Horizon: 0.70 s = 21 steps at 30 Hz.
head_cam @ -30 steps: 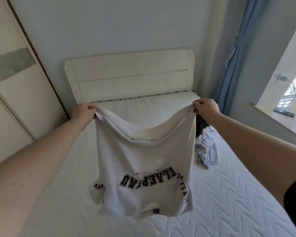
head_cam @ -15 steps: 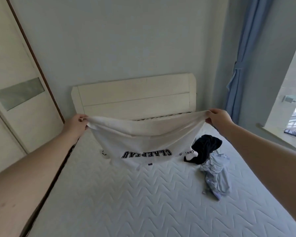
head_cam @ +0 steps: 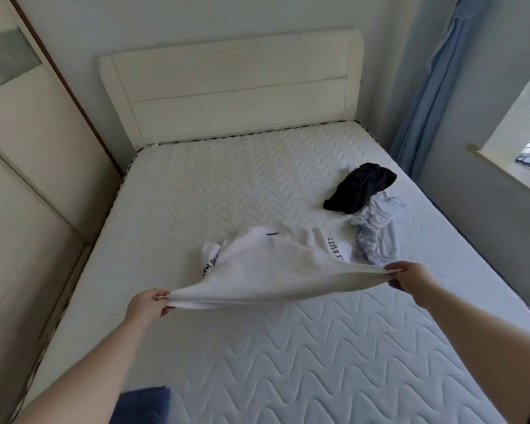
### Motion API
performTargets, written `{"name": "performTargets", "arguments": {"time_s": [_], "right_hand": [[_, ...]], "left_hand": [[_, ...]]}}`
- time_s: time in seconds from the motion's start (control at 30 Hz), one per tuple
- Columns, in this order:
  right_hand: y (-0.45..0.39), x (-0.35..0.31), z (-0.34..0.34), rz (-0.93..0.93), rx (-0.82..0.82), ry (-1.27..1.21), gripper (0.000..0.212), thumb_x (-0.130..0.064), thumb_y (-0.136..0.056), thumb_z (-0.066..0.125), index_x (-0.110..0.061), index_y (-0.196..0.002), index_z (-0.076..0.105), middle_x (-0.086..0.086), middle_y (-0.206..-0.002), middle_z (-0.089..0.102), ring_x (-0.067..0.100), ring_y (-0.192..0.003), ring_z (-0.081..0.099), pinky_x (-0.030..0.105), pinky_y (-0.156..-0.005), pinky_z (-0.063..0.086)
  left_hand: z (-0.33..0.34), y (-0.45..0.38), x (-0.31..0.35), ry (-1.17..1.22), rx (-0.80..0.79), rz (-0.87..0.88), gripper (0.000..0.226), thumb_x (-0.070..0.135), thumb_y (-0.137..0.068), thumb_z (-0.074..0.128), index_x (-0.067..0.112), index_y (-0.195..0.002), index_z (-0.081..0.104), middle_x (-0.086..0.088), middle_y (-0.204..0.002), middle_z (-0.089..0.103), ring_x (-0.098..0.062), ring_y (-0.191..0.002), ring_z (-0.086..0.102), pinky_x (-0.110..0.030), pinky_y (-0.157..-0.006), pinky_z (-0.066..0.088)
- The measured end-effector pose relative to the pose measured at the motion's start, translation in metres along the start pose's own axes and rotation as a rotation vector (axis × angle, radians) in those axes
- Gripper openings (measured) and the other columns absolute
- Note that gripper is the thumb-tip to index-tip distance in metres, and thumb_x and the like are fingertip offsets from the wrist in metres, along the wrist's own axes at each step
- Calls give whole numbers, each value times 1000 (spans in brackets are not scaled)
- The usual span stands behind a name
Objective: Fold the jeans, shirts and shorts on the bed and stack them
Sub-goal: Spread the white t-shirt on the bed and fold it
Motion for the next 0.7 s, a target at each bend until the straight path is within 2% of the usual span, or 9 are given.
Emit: {"name": "performTargets", "arguments": {"time_s": [0.1, 0.2, 0.3, 0.4, 0.53, 0.6, 0.7], "right_hand": [[15, 59, 1, 88, -26, 28, 30, 18, -90, 42, 5, -99, 69, 22, -94, 62, 28, -68, 59, 15, -49, 55], [32, 110, 0, 152, -49, 60, 35, 20, -88, 37, 5, -95, 69, 22, -93, 61, 28, -68, 57, 13, -49, 53], [48, 152, -7, 207, -31, 87, 37, 18, -88, 36, 4, -95, 70, 23, -94, 63, 32, -77, 60, 14, -52, 54], [60, 187, -17, 217, -20, 140, 44, 17, -86, 33, -1, -96, 72, 22, -90, 64, 33, -78, 60, 19, -60, 54], [69, 221, -32, 223, -26, 158, 41, 18, -87, 37, -2, -96, 72, 23, -92, 66, 33, -81, 62, 26, -75, 55], [72, 235, -41, 235, -24, 153, 40, 18, -87, 37, 0, -98, 71, 24, -92, 67, 33, -83, 64, 21, -71, 56], [79, 249, -52, 242, -19, 163, 41, 19, -87, 36, 0, -97, 71, 23, -90, 68, 30, -76, 64, 15, -64, 55]], "left_hand": [[16, 22, -59, -52, -32, -86, 19, -14, -90, 52, -3, -93, 67, -22, -89, 65, -15, -51, 67, -15, -50, 54], [28, 52, -103, -57, -47, -141, 25, -13, -91, 52, 3, -82, 68, -22, -93, 68, -29, -71, 70, -26, -66, 58], [34, 81, -140, -48, -37, -177, 27, -12, -91, 51, 5, -81, 70, -20, -95, 68, -31, -78, 69, -31, -72, 59], [36, 106, -166, -64, -17, -200, 28, -11, -92, 51, 8, -83, 70, -18, -100, 68, -34, -87, 67, -45, -91, 54], [33, 133, -184, -122, 35, -167, 29, -9, -91, 53, 12, -84, 72, -14, -99, 69, -35, -90, 68, -47, -93, 53], [31, 144, -193, -142, 58, -154, 30, -9, -91, 52, 13, -87, 73, -12, -101, 69, -35, -94, 66, -46, -93, 53], [33, 163, -207, -146, 87, -157, 33, -9, -91, 51, 14, -90, 74, -8, -101, 67, -28, -91, 66, -35, -83, 53]]}}
Point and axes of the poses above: each hand's wrist, its own y-axis away from the middle knuckle, its own z-axis out of the palm, x = y × z, the point moved 4 cm from there along -y, towards the middle knuckle
